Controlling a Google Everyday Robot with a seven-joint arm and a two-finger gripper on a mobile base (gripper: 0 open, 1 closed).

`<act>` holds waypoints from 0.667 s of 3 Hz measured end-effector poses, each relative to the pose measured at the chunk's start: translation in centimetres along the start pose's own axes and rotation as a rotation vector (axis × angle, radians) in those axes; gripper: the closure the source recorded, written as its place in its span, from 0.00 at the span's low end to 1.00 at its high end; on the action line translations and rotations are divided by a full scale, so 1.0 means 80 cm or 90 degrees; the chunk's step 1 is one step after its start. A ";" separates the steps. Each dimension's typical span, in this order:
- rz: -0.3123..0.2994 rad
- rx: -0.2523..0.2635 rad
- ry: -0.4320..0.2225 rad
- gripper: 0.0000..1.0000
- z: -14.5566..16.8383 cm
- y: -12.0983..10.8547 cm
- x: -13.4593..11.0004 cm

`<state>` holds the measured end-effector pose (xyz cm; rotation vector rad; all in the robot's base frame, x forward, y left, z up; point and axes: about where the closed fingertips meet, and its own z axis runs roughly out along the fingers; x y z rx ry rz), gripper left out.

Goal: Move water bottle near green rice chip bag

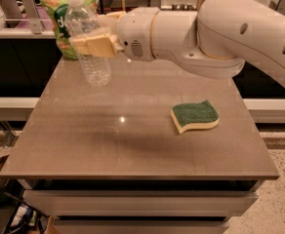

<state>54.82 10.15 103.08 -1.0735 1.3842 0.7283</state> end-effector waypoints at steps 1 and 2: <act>0.027 0.026 -0.039 1.00 -0.001 -0.051 -0.007; 0.055 0.040 -0.068 1.00 0.002 -0.094 -0.007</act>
Offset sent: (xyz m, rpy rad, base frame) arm 0.1179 -0.0469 0.0212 0.2196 0.0579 -0.0877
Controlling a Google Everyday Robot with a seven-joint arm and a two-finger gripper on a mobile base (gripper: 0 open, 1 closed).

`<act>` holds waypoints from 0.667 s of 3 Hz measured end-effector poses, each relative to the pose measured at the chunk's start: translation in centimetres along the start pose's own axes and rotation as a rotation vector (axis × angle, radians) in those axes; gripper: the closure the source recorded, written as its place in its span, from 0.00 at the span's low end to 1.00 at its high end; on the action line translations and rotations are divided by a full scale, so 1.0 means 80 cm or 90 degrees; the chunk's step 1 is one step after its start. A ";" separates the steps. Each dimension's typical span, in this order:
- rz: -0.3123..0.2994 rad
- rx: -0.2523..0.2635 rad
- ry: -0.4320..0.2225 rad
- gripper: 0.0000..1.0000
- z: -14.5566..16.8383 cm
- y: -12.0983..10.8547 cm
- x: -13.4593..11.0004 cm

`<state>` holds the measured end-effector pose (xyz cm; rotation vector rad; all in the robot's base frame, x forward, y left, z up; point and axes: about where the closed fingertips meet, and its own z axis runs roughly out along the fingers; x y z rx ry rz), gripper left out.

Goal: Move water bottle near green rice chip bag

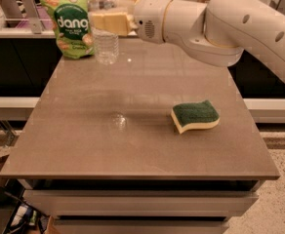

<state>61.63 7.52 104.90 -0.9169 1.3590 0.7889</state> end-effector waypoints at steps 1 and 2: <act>0.022 0.003 0.009 1.00 0.019 -0.031 0.005; 0.042 0.011 0.039 1.00 0.045 -0.057 0.021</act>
Offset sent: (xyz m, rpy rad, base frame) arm 0.0960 0.0159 -0.0313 -0.0593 0.1527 -0.0540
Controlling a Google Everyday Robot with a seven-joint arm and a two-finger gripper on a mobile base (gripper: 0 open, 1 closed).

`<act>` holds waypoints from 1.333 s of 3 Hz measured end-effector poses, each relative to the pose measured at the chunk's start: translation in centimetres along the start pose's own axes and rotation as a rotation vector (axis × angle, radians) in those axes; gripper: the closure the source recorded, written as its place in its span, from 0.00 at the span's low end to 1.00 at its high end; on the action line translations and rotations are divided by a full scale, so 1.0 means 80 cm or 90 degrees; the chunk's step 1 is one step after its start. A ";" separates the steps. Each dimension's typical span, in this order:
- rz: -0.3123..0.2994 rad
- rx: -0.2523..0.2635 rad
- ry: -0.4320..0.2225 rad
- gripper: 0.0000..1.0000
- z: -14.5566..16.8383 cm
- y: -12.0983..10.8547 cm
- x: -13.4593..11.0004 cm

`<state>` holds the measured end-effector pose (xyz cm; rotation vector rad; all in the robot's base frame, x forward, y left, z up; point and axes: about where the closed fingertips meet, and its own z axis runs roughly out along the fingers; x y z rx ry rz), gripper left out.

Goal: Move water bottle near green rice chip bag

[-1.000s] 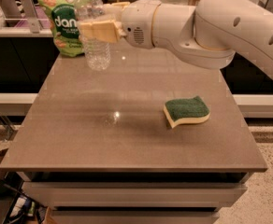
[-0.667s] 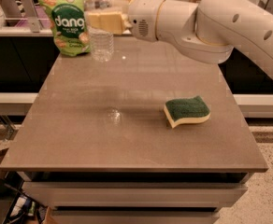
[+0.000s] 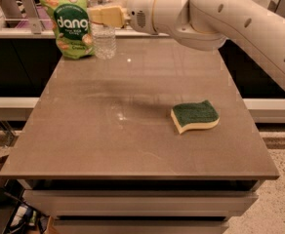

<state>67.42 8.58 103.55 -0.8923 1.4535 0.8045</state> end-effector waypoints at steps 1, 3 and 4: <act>0.010 0.010 0.017 1.00 0.023 -0.018 0.012; -0.016 0.056 0.020 1.00 0.072 -0.055 0.041; -0.036 0.076 0.011 1.00 0.087 -0.070 0.053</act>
Offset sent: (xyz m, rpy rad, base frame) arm 0.0758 0.0274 -0.0402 -0.0653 0.0000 -0.1059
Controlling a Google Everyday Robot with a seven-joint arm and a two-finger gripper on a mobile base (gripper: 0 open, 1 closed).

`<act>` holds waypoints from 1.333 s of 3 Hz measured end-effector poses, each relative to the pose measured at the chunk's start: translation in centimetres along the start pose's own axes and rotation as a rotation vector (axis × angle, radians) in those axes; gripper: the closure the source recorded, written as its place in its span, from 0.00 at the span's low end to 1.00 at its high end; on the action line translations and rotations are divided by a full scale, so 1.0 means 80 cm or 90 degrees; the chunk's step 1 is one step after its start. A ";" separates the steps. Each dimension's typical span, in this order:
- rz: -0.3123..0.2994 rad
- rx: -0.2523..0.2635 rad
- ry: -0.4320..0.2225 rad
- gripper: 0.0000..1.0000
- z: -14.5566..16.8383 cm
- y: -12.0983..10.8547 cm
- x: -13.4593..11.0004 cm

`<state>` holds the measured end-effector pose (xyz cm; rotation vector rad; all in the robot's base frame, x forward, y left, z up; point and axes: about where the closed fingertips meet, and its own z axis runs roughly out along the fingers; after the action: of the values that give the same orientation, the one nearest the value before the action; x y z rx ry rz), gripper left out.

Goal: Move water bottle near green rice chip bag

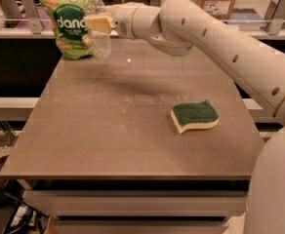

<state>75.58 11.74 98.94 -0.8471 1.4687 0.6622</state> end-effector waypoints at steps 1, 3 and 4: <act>-0.025 0.027 -0.019 1.00 0.007 -0.009 0.017; -0.061 0.031 -0.045 1.00 0.021 0.007 0.036; -0.065 0.024 -0.034 1.00 0.021 0.014 0.041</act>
Offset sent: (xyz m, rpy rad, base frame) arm 0.0062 0.0112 -0.0330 0.0136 -0.1674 -0.0569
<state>75.71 13.37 95.41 -0.8630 1.3759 0.5750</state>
